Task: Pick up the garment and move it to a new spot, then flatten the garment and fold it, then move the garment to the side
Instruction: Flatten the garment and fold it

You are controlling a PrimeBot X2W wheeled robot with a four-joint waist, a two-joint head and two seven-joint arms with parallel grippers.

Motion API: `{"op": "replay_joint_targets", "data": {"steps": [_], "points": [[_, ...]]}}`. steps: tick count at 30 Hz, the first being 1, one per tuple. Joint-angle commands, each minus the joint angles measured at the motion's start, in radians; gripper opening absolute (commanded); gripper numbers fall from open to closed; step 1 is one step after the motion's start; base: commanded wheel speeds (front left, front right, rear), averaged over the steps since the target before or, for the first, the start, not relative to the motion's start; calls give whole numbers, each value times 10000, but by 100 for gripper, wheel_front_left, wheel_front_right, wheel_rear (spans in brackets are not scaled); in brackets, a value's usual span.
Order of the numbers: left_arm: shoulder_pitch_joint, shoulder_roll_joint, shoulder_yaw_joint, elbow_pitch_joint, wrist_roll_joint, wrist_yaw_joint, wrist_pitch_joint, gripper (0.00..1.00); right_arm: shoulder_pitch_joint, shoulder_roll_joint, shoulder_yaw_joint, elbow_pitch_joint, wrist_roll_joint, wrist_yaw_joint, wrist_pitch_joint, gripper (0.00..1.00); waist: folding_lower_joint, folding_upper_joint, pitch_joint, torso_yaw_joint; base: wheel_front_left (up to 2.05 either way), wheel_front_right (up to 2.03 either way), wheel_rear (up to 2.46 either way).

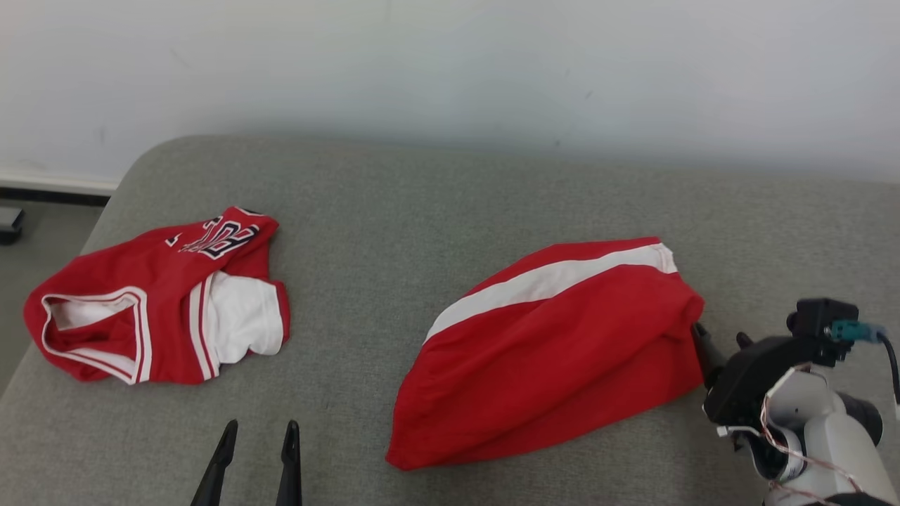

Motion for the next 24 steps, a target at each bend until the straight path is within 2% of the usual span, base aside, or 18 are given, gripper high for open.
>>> {"op": "replay_joint_targets", "data": {"steps": [1, 10, 16, 17, 18, 19, 20, 24], "points": [[-145, -13, -42, -61, -12, -13, -36, 100, -164, -3, -87, 97, -183, -22, 54, 100, -2, -1, 348, 338, 0, 0, 0], [-380, 125, -358, -308, -163, -19, -36, 100, -1221, -11, -708, 1182, -1073, -22, 384, 100, -2, -1, 842, 664, 0, 0, 0], [-496, 198, -416, -328, -248, -20, -36, 100, -1651, -9, -678, 1538, -1059, -22, 193, 99, -2, -1, 1066, 703, 0, 0, 0], [-506, 203, -418, -330, -257, -20, -36, 100, -1685, -9, -651, 1569, -1077, -22, 142, 81, -2, -1, 1090, 699, 0, 0, 0], [-524, 203, -414, -331, -270, -20, -36, 100, -1724, -9, -615, 1572, -1048, -22, 54, 42, -2, -1, 1111, 689, 0, 0, 0], [-541, 203, -404, -330, -273, -21, -36, 100, -1746, -9, -570, 1581, -1056, -22, -9, 24, -2, -1, 1125, 672, 0, 0, 0], [-551, 201, -384, -326, -278, -21, -36, 100, -1745, -13, -533, 1593, -1058, -22, -58, 0, -2, -1, 1136, 647, 0, 0, 0], [-579, 184, -271, -268, -297, -21, -34, 100, -1649, -76, -278, 1488, -954, -22, -282, 0, -2, -1, 1115, 496, 0, 0, 0]]}}
